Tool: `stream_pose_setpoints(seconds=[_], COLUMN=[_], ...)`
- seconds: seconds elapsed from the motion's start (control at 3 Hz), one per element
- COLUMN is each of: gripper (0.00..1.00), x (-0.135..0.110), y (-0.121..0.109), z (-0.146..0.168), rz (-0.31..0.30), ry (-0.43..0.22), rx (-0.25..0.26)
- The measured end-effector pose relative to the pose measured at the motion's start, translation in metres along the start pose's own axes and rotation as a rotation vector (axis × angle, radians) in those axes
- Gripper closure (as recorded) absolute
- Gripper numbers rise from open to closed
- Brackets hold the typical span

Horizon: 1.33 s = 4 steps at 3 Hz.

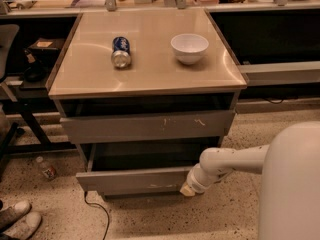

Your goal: Close middle drawer

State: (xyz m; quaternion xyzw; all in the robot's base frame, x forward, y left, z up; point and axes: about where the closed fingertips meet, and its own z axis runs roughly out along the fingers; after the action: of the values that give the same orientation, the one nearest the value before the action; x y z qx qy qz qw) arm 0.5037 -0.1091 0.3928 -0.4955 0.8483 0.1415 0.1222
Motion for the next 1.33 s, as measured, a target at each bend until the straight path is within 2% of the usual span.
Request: stream_pose_setpoints(seconds=[0.67,1.0,1.33], gripper=[1.00,0.81,0.58], x=[-0.011,-0.011,-0.011], y=[-0.023,-0.023,-0.023], z=[-0.012,-0.012,-0.012], rz=[-0.023,-0.023,-0.023], ry=[0.053,0.054,0.054], rx=[0.059,0.059,0.059])
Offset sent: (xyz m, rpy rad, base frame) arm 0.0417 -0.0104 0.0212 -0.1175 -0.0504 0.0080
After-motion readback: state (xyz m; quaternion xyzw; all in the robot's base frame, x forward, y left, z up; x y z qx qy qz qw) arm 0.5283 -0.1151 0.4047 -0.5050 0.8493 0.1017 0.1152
